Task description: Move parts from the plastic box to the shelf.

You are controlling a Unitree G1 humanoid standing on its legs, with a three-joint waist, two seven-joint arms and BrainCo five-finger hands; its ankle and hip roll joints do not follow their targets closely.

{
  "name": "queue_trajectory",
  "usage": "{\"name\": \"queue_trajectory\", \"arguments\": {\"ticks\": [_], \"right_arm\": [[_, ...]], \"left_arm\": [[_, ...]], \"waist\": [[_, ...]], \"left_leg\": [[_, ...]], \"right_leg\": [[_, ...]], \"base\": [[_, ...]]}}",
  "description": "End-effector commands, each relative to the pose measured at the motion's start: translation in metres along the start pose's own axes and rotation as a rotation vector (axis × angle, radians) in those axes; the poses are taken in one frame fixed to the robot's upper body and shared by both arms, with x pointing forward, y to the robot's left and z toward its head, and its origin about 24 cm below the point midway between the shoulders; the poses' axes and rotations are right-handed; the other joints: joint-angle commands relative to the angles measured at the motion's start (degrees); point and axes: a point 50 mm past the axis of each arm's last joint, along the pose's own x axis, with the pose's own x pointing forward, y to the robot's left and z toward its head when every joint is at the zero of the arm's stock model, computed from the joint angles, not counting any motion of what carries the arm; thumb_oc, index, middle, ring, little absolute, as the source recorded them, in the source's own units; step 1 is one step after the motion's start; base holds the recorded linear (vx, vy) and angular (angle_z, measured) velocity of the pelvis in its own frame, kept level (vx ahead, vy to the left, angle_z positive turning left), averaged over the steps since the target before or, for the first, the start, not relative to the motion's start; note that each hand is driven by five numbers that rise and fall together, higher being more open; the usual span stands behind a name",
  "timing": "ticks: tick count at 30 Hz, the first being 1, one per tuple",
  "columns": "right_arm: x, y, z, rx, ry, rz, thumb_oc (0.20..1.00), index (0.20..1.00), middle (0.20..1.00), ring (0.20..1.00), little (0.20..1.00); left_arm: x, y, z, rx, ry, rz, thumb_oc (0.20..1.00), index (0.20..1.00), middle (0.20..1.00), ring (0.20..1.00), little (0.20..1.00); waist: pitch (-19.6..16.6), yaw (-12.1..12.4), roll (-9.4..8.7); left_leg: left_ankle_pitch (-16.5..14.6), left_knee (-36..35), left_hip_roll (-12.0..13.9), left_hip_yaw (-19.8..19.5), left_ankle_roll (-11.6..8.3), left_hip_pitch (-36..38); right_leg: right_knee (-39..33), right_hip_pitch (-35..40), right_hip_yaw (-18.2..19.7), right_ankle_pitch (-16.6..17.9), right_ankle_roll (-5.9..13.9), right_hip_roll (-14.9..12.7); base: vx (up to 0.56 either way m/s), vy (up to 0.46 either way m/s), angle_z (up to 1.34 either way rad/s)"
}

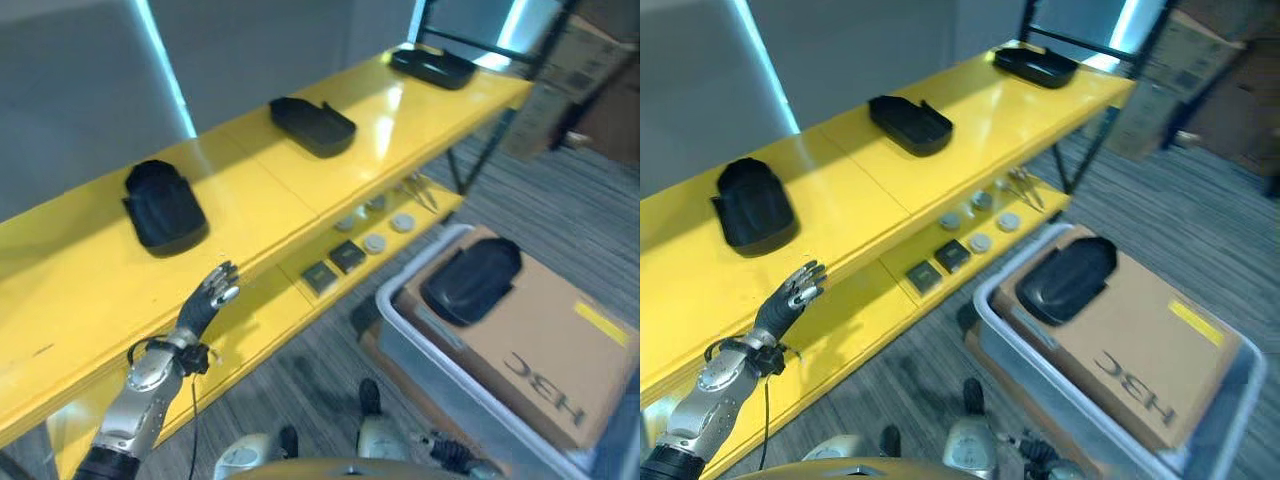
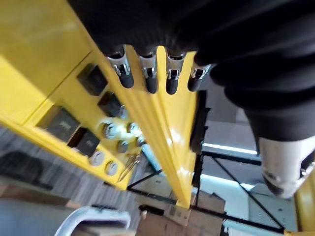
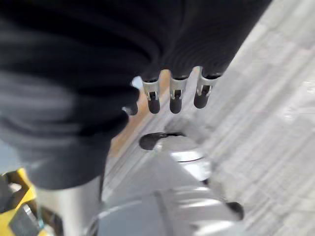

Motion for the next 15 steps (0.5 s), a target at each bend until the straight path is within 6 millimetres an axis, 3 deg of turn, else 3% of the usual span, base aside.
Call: {"name": "queue_trajectory", "arguments": {"ticks": [1,3,7,13,15], "right_arm": [[-0.003,-0.006,-0.01,-0.07,0.002,-0.025,1.0,1.0,1.0,1.0,1.0],[-0.004,-0.01,-0.016,-0.072,0.013,-0.03,1.0,1.0,1.0,1.0,1.0],[-0.002,-0.012,-0.015,-0.057,0.019,-0.046,1.0,1.0,1.0,1.0,1.0],[-0.001,-0.009,-0.025,-0.022,0.038,-0.068,1.0,1.0,1.0,1.0,1.0],[-0.002,-0.009,-0.028,-0.024,0.045,-0.075,1.0,1.0,1.0,1.0,1.0]], "left_arm": [[-0.002,-0.005,0.028,0.065,-0.14,-0.056,1.0,1.0,1.0,1.0,1.0],[-0.003,-0.002,0.021,0.095,-0.094,-0.053,1.0,1.0,1.0,1.0,1.0],[0.009,-0.006,0.01,0.104,-0.032,-0.031,1.0,1.0,1.0,1.0,1.0],[0.027,-0.01,-0.002,0.097,0.019,0.022,1.0,1.0,1.0,1.0,1.0],[0.031,-0.009,-0.009,0.15,0.053,0.073,1.0,1.0,1.0,1.0,1.0]], "waist": [[0.04,1.03,-0.26],[-0.32,1.94,0.48],[-0.45,1.84,0.08],[-1.37,-1.1,-0.53],[-2.11,-2.31,-0.75]], "left_leg": [[-6.22,2.09,2.4,5.5,-3.76,0.94],[-7.44,2.17,3.38,9.22,-3.22,1.41],[-7.96,3.28,4.94,15.63,-2.19,1.47],[-7.39,3.93,8.7,18.72,-3.0,1.78],[-7.1,5.36,11.46,19.99,-4.29,1.83]], "right_leg": [[-2.94,4.0,-8.62,8.13,2.66,-4.95],[-0.54,4.99,-13.52,6.4,2.44,-5.42],[2.1,5.19,-19.18,6.02,1.8,-6.04],[0.96,4.65,-17.62,4.25,1.66,-3.62],[0.76,5.15,-17.64,2.94,0.43,-2.41]], "base": [[-0.11,-0.029,-1.41],[-0.05,-0.054,-1.75],[0.0,-0.165,-1.07],[0.11,-0.249,-0.36],[0.2,-0.315,-0.18]]}}
